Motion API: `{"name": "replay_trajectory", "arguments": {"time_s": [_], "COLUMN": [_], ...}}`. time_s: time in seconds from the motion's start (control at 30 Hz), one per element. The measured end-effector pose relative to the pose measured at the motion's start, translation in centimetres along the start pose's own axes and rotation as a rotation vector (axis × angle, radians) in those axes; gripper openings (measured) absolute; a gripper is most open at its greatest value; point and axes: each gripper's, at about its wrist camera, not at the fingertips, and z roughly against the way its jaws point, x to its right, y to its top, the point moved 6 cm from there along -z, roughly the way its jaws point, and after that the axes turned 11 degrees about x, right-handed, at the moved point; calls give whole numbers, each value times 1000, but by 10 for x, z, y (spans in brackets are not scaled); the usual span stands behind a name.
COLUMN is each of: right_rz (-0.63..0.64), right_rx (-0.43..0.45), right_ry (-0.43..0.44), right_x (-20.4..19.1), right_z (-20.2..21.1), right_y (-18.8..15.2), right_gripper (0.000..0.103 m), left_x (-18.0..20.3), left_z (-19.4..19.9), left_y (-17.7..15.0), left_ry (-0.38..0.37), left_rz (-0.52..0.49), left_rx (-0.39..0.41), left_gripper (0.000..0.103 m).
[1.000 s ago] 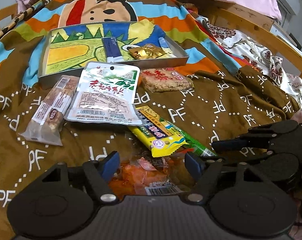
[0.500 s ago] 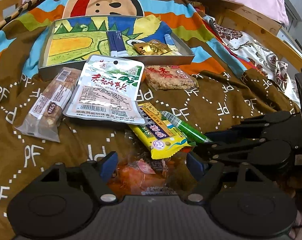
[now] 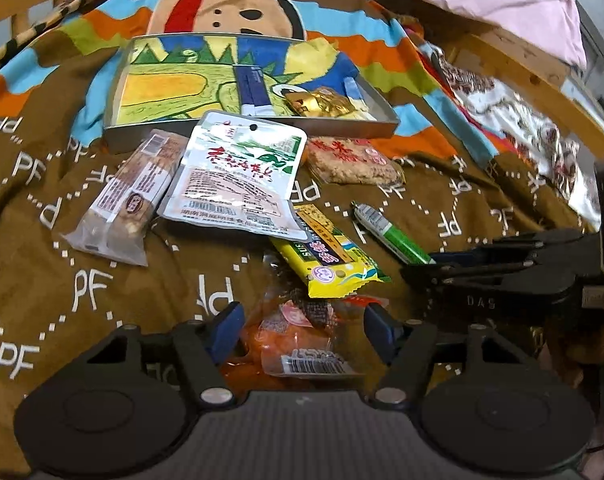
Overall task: Organize snacks
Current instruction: 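Close the left tool on the orange spicy-strip bag while the right tool holds the green stick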
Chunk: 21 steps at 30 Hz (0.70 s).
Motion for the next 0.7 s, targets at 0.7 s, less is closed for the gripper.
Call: {"name": "replay_trajectory", "arguments": {"time_s": [0.7], "right_rz": [62], "right_rx": [6], "right_ry": [22], "right_x": [-14], "right_z": [-3], "right_y": [-4], "right_gripper": [22], "left_x": [7], "left_z": [8], "left_y": [-13], "left_ry": [36], "left_rz": [-172], "left_rx": [-55], "left_gripper": [63]}}
